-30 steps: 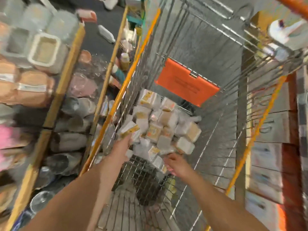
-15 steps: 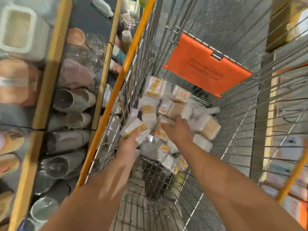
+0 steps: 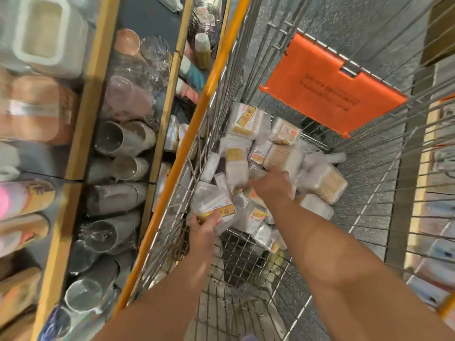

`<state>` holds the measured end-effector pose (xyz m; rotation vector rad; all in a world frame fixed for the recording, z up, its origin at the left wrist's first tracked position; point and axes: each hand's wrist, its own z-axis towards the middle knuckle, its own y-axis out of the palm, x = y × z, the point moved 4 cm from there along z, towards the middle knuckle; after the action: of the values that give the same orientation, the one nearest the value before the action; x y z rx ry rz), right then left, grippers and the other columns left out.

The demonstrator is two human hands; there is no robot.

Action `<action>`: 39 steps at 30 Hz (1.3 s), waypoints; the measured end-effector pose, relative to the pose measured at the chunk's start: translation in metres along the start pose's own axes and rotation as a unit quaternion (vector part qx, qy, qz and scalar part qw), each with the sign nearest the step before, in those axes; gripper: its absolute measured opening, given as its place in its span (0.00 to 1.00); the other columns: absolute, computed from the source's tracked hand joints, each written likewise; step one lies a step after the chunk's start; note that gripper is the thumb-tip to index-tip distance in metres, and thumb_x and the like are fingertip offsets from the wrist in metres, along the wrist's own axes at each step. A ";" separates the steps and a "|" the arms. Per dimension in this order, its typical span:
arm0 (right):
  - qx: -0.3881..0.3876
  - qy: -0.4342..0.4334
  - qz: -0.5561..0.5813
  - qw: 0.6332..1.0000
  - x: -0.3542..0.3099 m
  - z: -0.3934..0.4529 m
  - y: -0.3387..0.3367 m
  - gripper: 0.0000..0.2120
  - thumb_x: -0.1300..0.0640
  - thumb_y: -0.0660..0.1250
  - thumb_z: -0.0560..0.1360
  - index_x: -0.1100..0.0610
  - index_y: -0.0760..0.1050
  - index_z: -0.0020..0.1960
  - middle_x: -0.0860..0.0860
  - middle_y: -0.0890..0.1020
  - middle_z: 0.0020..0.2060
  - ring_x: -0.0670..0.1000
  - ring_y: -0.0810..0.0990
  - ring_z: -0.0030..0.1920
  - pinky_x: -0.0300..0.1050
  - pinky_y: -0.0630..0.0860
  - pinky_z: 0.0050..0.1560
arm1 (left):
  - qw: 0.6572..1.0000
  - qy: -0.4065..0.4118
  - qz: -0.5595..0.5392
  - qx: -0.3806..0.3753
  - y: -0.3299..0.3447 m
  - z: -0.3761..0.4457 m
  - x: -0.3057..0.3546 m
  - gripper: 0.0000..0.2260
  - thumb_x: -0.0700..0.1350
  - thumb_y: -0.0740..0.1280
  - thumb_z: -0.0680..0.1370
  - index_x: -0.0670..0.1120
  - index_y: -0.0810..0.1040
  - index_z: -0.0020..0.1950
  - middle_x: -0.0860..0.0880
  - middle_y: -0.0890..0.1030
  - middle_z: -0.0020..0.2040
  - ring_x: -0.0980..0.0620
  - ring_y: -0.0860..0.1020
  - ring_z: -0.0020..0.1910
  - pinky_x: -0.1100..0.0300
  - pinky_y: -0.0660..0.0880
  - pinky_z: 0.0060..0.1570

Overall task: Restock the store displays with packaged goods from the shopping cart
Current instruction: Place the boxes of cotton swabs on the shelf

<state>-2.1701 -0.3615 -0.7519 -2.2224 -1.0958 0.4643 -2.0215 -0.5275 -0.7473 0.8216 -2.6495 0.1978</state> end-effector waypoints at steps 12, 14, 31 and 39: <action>-0.075 -0.026 0.403 0.912 0.098 -0.056 -0.053 0.34 0.62 0.79 0.67 0.53 0.66 0.68 0.53 0.76 0.58 0.55 0.79 0.56 0.50 0.76 0.54 | 0.997 0.026 0.025 -0.070 0.010 -0.054 0.022 0.09 0.40 0.66 0.79 0.45 0.75 0.59 0.45 0.82 0.50 0.52 0.81 0.41 0.65 0.77 0.32; -0.102 -0.040 0.436 0.893 0.112 -0.073 -0.072 0.31 0.64 0.76 0.69 0.51 0.69 0.66 0.53 0.78 0.57 0.54 0.79 0.52 0.48 0.76 0.48 | 0.993 0.059 0.034 -0.099 0.020 -0.073 0.032 0.10 0.41 0.66 0.79 0.45 0.76 0.60 0.47 0.82 0.47 0.53 0.80 0.42 0.68 0.77 0.31; -0.233 -0.382 0.407 0.796 0.133 -0.287 -0.159 0.43 0.52 0.82 0.56 0.59 0.70 0.68 0.59 0.80 0.55 0.54 0.81 0.49 0.46 0.76 0.46 | 0.925 0.366 -0.001 -0.104 -0.046 -0.330 0.004 0.02 0.45 0.65 0.80 0.49 0.77 0.49 0.52 0.83 0.41 0.56 0.81 0.36 0.64 0.75 0.31; -0.372 -0.556 0.289 0.684 0.113 -0.519 -0.098 0.02 0.63 0.68 0.77 0.63 0.77 0.47 0.55 0.80 0.37 0.47 0.82 0.35 0.38 0.77 0.37 | 0.878 0.432 -0.186 0.084 -0.227 -0.482 -0.065 0.34 0.65 0.46 0.81 0.41 0.77 0.66 0.41 0.84 0.52 0.34 0.78 0.57 0.62 0.75 0.34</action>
<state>-1.8767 -0.4148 -0.3019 -3.0252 -1.1732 2.2191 -1.7000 -0.5665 -0.3191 0.9814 -1.6218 0.5502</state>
